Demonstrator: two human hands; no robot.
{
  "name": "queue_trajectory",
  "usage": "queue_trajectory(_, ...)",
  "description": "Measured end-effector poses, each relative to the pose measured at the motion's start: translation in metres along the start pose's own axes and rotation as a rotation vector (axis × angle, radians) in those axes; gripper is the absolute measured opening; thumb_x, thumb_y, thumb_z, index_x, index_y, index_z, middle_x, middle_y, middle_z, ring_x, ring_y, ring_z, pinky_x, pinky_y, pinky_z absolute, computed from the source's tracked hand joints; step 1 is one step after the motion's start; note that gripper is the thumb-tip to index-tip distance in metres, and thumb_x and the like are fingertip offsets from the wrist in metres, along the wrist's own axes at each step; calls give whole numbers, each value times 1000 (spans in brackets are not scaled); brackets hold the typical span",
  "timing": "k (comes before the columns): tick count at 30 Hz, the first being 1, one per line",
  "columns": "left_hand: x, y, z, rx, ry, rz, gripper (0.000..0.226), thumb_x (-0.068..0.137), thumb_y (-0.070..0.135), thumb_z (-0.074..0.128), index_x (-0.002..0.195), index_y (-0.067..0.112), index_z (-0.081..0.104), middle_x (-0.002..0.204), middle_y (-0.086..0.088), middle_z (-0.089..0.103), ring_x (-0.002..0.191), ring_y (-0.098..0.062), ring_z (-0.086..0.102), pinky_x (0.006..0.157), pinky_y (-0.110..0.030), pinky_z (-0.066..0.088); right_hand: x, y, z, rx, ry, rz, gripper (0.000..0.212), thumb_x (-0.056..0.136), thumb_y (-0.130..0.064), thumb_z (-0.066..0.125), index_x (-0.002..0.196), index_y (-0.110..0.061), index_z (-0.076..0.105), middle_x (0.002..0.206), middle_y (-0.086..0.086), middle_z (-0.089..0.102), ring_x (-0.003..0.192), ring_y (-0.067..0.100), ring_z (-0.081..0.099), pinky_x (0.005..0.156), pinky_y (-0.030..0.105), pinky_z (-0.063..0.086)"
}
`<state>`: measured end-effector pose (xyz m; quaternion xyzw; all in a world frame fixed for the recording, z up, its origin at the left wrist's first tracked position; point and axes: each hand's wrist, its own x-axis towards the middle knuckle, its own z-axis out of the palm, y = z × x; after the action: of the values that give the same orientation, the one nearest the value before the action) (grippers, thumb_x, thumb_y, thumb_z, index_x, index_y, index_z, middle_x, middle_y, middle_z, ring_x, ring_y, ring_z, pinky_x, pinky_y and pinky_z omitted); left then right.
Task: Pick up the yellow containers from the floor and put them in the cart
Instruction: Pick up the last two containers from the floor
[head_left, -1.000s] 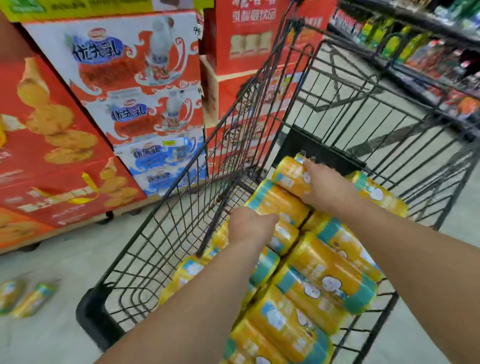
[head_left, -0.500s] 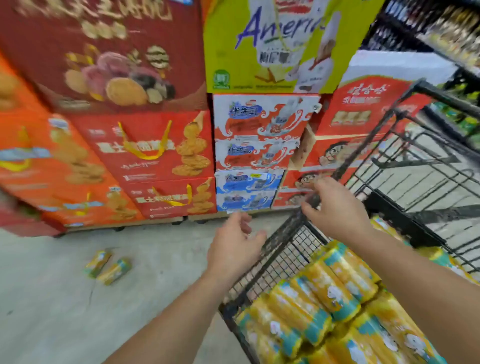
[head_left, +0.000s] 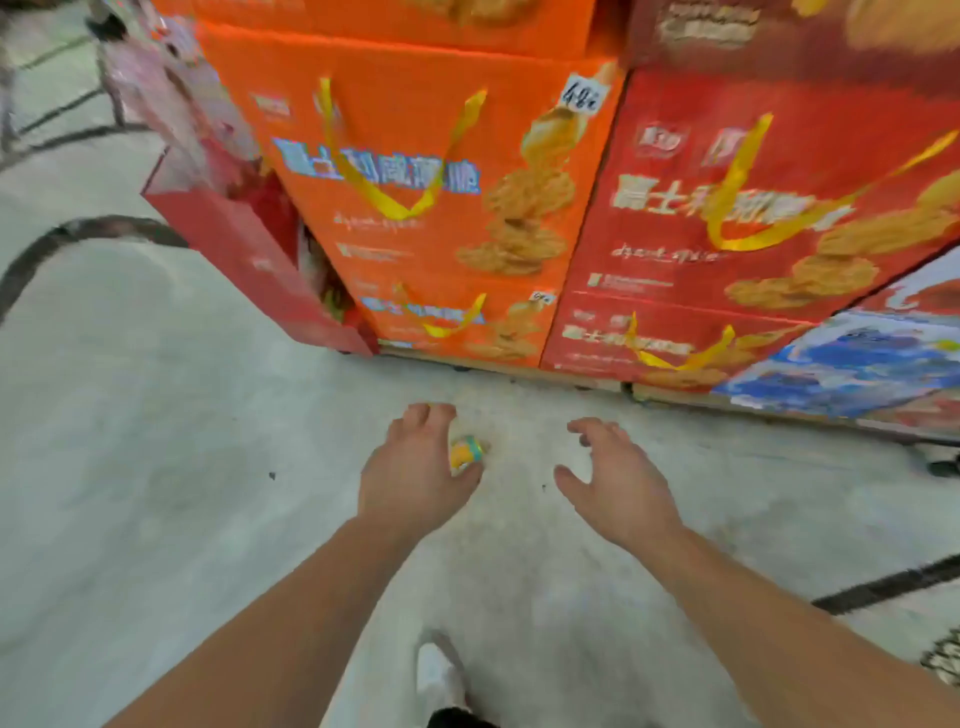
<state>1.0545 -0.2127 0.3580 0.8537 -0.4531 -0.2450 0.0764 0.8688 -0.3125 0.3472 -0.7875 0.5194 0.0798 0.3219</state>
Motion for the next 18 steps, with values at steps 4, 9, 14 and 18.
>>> queue_trajectory(4,49,-92,57,81,-85,-70,64,82,50,61,137,26,37,132,1,42,122,-24,44,85,-40,50,68,-8,111,255,-94,223,59,85,-38,66,137,-26,43,127,1,55,113,20,58,93,37,49)
queue_trajectory(9,129,-188,160,134,-140,-132,69,83,49,62,140,25,33,134,-2,40,123,-25,43,85,-41,47,169,3,258,523,-204,543,72,82,-42,69,141,-21,35,118,5,60,110,26,59,93,36,47)
queue_trajectory(14,220,-264,281,106,-126,-181,76,80,46,67,143,28,29,139,-4,37,124,-30,43,85,-45,47,271,21,408,790,-124,817,97,74,-43,79,147,-16,21,133,12,50,116,30,54,99,48,49)
queue_trajectory(18,276,-292,360,48,-103,-193,88,78,43,70,149,30,20,142,-8,36,123,-34,43,85,-48,47,329,34,477,1003,-36,1000,115,63,-48,87,147,-20,14,124,7,52,103,26,53,98,51,49)
